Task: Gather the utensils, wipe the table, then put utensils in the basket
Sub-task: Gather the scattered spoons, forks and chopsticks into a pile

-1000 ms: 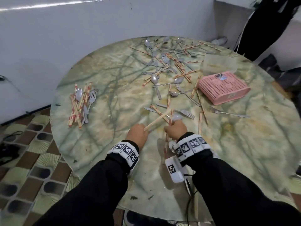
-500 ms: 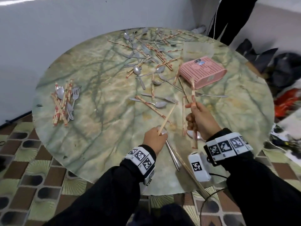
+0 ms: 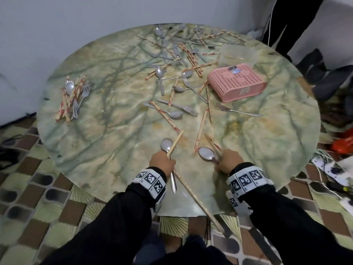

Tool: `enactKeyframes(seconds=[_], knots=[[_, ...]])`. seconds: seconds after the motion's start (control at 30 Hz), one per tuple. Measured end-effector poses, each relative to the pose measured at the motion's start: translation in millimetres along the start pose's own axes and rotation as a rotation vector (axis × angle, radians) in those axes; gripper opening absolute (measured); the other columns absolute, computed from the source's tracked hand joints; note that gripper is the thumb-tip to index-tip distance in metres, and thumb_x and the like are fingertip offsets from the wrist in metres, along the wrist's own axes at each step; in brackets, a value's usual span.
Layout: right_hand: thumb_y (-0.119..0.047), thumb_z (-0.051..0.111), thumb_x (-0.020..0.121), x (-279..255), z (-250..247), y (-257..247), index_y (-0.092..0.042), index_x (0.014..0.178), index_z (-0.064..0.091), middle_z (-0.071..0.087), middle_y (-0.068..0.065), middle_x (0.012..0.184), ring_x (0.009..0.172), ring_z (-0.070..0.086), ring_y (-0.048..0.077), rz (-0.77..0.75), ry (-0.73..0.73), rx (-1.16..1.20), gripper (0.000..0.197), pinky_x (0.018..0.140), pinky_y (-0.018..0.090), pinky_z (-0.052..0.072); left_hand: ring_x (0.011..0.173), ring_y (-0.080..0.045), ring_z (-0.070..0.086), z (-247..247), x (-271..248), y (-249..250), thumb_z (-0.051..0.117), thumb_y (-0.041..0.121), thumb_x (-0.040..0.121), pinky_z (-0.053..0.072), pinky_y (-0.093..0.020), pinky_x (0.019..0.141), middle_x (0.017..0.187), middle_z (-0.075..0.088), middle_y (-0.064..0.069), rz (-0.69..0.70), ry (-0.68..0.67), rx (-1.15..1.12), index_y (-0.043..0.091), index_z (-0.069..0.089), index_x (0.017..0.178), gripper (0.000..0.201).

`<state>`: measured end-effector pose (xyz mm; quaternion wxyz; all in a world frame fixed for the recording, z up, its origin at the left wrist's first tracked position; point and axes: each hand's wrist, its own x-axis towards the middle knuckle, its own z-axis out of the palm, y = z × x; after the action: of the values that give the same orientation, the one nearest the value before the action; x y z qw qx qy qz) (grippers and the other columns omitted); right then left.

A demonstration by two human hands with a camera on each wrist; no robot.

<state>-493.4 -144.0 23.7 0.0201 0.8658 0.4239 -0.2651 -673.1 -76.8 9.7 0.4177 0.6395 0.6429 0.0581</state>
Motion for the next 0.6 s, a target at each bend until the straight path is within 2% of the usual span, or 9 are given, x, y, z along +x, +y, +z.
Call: enactKeyframes(seconds=[0.13,0.2,0.27,0.33,0.4,0.47,0.53,0.6], knots=[[-0.014,0.055,0.09,8,-4,2,0.0,0.109,0.057,0.063,0.016,0.111,0.102,0.061,0.03,-0.062,-0.049,-0.017,0.024,0.073,0.027,0.041,0.1,-0.033,0.06,1,-4,3,0.047,0.01,0.09,0.046,-0.031,0.08,0.108,0.062,-0.018,-0.014,0.036,0.036,-0.002,0.058,0.107,0.023],[-0.013,0.051,0.091,8,-7,3,0.0,0.11,0.056,0.062,0.017,0.111,0.102,0.06,0.03,-0.088,-0.045,0.027,0.023,0.074,0.028,0.041,0.102,-0.034,0.058,0,-6,6,0.042,0.009,0.092,0.044,-0.031,0.077,0.11,0.061,-0.018,-0.035,0.068,-0.01,-0.001,0.055,0.109,0.024],[-0.015,0.044,0.095,6,-10,6,-0.001,0.112,0.051,0.06,0.017,0.111,0.105,0.056,0.032,-0.153,0.0,0.141,0.023,0.078,0.029,0.039,0.095,-0.033,0.058,-1,-6,4,0.039,0.007,0.092,0.045,-0.031,0.069,0.107,0.062,-0.02,-0.045,0.104,-0.124,0.0,0.053,0.106,0.02],[-0.016,0.038,0.098,-4,-11,4,-0.006,0.103,0.048,0.058,0.009,0.094,0.095,0.054,0.03,-0.243,0.023,0.309,0.016,0.071,0.027,0.036,0.084,-0.028,0.056,-1,-6,0,0.04,0.001,0.09,0.04,-0.028,0.059,0.099,0.062,-0.019,-0.047,0.122,-0.265,0.007,0.049,0.094,0.012],[-0.017,0.043,0.097,-19,-5,-2,-0.012,0.085,0.045,0.048,-0.002,0.076,0.078,0.05,0.021,-0.314,-0.06,0.451,0.013,0.059,0.024,0.034,0.071,-0.026,0.053,0,-4,-5,0.038,-0.004,0.086,0.04,-0.03,0.057,0.085,0.058,-0.015,-0.046,0.148,-0.429,0.016,0.045,0.081,0.022],[-0.019,0.056,0.09,-32,8,-8,-0.016,0.077,0.045,0.049,-0.002,0.076,0.071,0.049,0.013,-0.336,-0.212,0.523,0.018,0.059,0.02,0.04,0.058,-0.022,0.044,1,-4,-9,0.035,-0.005,0.084,0.034,-0.028,0.049,0.074,0.051,-0.01,-0.032,0.172,-0.527,0.021,0.042,0.076,0.029],[-0.029,0.067,0.082,-38,22,-14,-0.014,0.086,0.051,0.054,0.001,0.085,0.077,0.054,0.015,-0.339,-0.275,0.41,0.022,0.068,0.026,0.049,0.054,-0.02,0.038,2,-5,-11,0.036,-0.003,0.084,0.028,-0.026,0.047,0.067,0.045,-0.006,-0.033,0.199,-0.551,0.021,0.042,0.074,0.027],[-0.041,0.07,0.076,-40,32,-17,-0.011,0.098,0.053,0.056,0.002,0.09,0.082,0.056,0.018,-0.363,-0.264,0.214,0.041,0.074,0.031,0.05,0.051,-0.019,0.035,3,-5,-12,0.038,0.004,0.088,0.025,-0.025,0.046,0.062,0.042,-0.003,-0.045,0.216,-0.571,0.02,0.042,0.072,0.024]])
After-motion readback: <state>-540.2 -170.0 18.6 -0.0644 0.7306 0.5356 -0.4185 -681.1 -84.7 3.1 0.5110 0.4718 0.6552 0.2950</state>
